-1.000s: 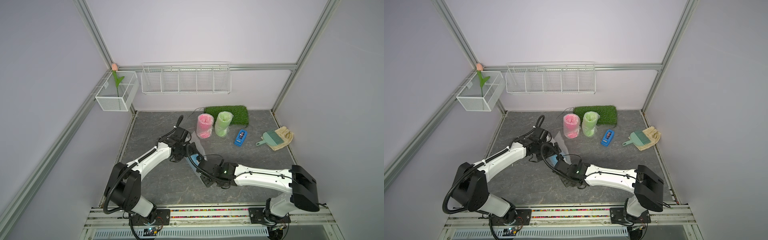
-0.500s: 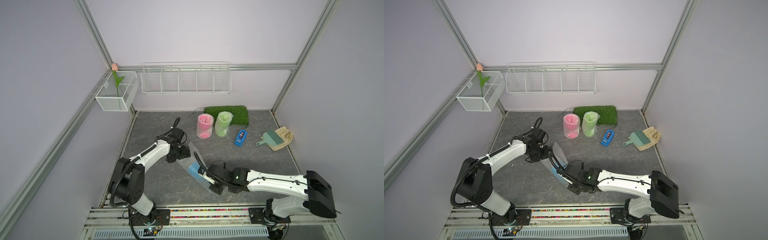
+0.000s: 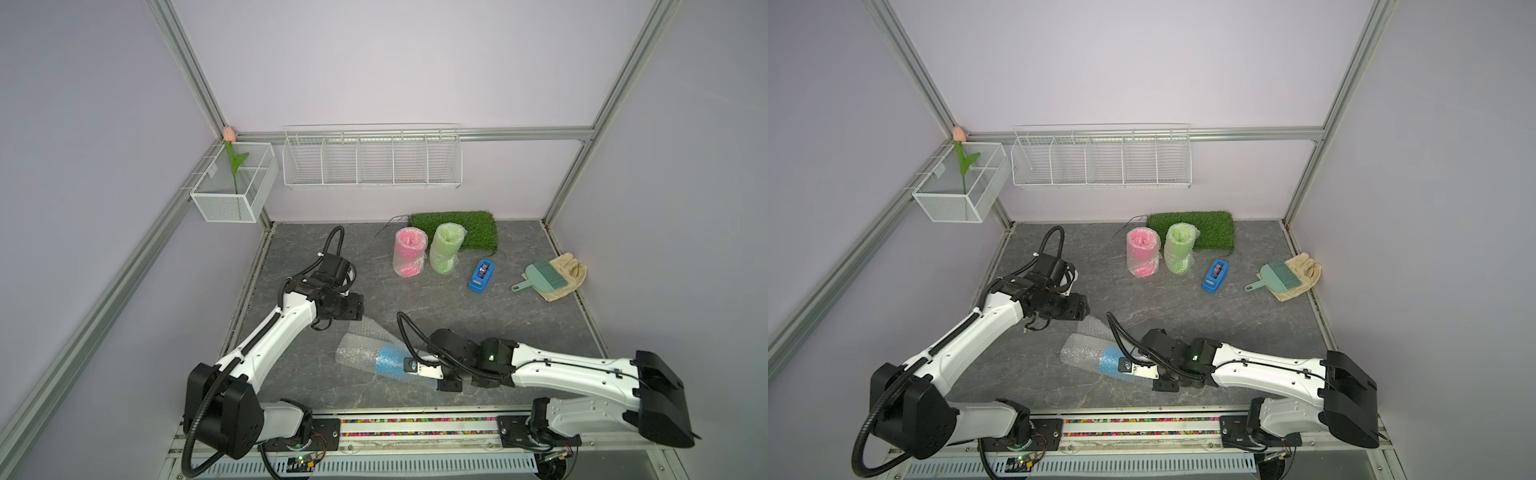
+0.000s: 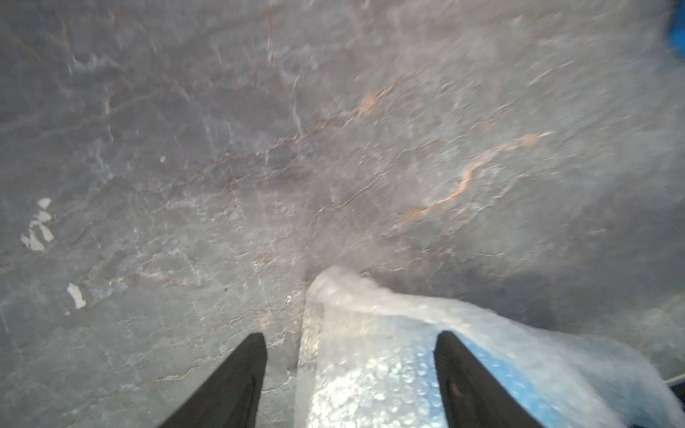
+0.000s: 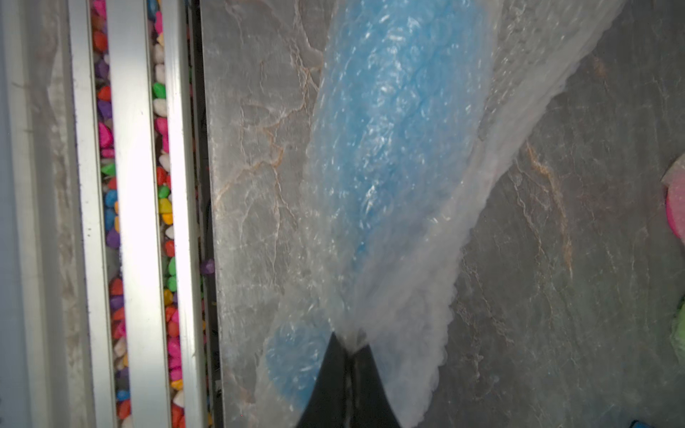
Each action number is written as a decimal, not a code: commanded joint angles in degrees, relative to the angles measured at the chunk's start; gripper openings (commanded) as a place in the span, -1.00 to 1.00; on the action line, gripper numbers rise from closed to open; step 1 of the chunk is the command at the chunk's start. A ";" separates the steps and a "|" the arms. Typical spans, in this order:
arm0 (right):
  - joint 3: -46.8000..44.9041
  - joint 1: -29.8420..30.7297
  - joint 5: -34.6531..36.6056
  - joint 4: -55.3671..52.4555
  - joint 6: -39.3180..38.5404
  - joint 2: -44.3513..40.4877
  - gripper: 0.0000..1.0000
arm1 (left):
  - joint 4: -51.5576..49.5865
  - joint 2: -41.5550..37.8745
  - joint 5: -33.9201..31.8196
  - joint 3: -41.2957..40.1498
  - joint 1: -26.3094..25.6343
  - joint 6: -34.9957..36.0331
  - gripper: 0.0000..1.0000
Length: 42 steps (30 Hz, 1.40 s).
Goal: Wrap wine glasses in bubble wrap
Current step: Adjust the bubble wrap at the center of the board.
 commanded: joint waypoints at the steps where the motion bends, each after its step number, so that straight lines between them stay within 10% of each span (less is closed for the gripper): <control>1: -1.36 -1.43 -2.54 -1.14 -9.02 -2.36 -0.86 | -2.09 -0.90 4.35 3.82 -1.71 15.15 0.36; 15: -3.42 -5.09 -5.21 -3.93 -14.38 -7.10 -0.86 | -9.54 4.05 21.66 1.43 -10.06 59.44 0.60; 22: -3.31 -5.41 -5.12 -3.84 -14.35 -6.69 -0.86 | -3.92 8.24 10.70 -1.18 -11.15 59.70 0.39; 33: -0.99 -10.11 -2.74 -2.06 -10.81 -3.49 -0.86 | -5.36 3.46 12.76 -4.60 -14.86 60.96 -0.98; 42: -0.41 -12.62 -3.62 -2.49 -10.98 -3.46 -0.86 | -3.35 1.07 16.20 -7.62 -16.25 58.05 -0.79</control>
